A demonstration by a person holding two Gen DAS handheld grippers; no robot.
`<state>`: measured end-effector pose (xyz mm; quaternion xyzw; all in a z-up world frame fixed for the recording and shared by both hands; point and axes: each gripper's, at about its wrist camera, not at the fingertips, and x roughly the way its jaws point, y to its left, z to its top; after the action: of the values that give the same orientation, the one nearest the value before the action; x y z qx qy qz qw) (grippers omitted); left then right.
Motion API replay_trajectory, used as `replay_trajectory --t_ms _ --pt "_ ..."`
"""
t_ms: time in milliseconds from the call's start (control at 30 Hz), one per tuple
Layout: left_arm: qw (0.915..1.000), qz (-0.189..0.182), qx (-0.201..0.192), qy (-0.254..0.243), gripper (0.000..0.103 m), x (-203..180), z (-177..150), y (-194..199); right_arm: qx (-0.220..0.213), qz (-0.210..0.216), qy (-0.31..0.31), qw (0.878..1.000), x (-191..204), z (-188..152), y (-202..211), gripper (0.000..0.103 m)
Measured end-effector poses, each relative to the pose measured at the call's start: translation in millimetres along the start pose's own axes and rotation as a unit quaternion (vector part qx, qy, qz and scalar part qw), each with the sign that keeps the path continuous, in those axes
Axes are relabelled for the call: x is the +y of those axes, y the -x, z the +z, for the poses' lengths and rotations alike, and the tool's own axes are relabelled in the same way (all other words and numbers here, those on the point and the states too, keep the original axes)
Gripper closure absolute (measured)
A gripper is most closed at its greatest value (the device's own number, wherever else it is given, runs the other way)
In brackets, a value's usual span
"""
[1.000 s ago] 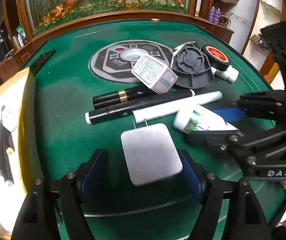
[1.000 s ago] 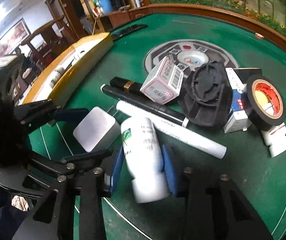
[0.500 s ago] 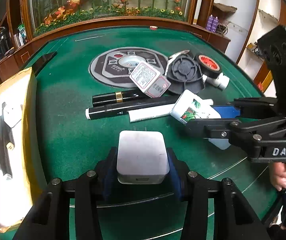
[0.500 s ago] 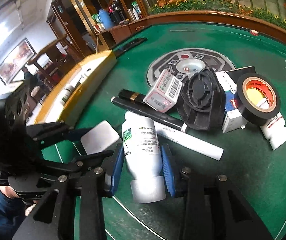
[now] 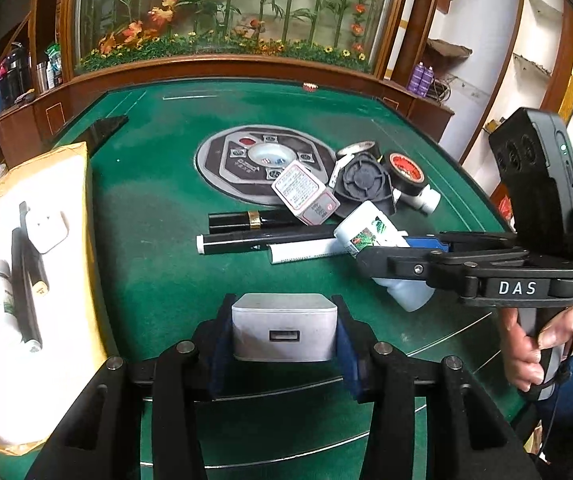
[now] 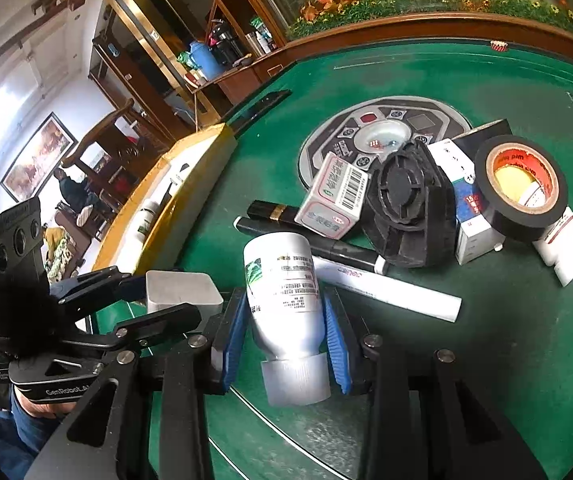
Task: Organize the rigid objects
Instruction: 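Grasp the white square box with the left tool while the right tool grasps the green-label white bottle, then carry the box and bottle into the white tray and open both tools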
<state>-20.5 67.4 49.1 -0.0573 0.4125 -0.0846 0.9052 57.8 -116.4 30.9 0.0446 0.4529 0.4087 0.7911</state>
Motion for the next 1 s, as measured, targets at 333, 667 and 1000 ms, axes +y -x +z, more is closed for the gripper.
replay_trajectory --t_ms 333,667,1000 --pt "0.9991 0.006 -0.035 0.023 0.055 16.7 5.0 28.5 -0.017 0.010 -0.013 1.000 12.9 7.4 -2.1 0.069" --pt "0.9937 0.039 -0.075 0.074 0.055 64.7 5.4 61.7 -0.017 0.029 0.022 0.999 52.6 17.2 -14.5 0.069" --pt "0.9811 0.104 -0.096 0.131 0.055 128.7 -18.1 89.5 -0.018 0.084 0.074 0.994 126.2 35.3 -31.2 0.069"
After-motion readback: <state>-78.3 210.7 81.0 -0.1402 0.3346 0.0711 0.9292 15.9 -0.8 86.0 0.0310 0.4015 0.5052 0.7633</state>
